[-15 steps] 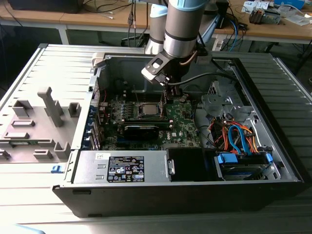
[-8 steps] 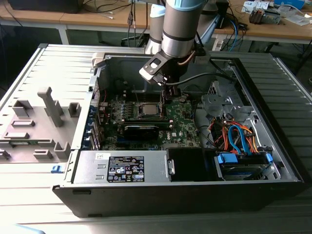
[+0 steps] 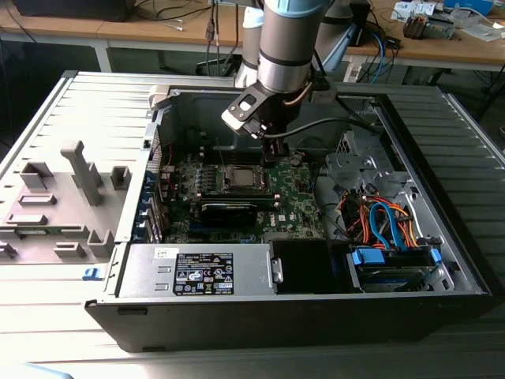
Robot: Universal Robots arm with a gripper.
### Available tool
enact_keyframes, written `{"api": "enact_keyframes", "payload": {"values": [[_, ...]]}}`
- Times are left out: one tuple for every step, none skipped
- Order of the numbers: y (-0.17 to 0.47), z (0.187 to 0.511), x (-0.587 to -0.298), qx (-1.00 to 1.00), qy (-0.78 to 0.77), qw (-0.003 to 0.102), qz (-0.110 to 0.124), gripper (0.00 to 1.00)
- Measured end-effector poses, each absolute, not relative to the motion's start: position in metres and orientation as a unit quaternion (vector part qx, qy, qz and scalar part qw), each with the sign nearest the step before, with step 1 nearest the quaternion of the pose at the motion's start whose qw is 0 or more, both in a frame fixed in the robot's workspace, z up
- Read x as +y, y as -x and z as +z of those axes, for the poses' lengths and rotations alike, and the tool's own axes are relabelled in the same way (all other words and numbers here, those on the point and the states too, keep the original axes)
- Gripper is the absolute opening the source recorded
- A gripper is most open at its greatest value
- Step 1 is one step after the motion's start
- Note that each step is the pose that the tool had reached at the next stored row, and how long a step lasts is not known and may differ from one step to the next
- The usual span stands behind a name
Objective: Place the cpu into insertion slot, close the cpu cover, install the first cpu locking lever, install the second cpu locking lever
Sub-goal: 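Close the cpu cover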
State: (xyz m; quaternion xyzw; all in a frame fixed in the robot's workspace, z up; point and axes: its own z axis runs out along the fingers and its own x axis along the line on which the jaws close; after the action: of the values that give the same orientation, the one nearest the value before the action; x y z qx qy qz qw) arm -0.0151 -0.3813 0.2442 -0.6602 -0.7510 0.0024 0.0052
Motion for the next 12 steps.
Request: {"api": "enact_keyframes", "payload": {"values": [[0.016,0.244,-0.381,-0.751,0.66,0.005,0.002,0.11],[0.016,0.244,-0.381,-0.751,0.66,0.005,0.002,0.11],[0.017,0.244,-0.381,-0.751,0.66,0.005,0.002,0.11],[0.019,0.244,-0.381,-0.751,0.66,0.005,0.002,0.11],[0.02,0.244,-0.381,-0.751,0.66,0.005,0.002,0.11],[0.021,0.244,-0.381,-0.751,0.66,0.005,0.002,0.11],[0.023,0.244,-0.381,-0.751,0.66,0.005,0.002,0.11],[0.023,0.244,-0.381,-0.751,0.66,0.005,0.002,0.11],[0.025,0.244,-0.381,-0.751,0.66,0.005,0.002,0.11],[0.026,0.244,-0.381,-0.751,0.66,0.005,0.002,0.11],[0.026,0.244,-0.381,-0.751,0.66,0.005,0.002,0.11],[0.027,0.244,-0.381,-0.751,0.66,0.005,0.002,0.11]]}}
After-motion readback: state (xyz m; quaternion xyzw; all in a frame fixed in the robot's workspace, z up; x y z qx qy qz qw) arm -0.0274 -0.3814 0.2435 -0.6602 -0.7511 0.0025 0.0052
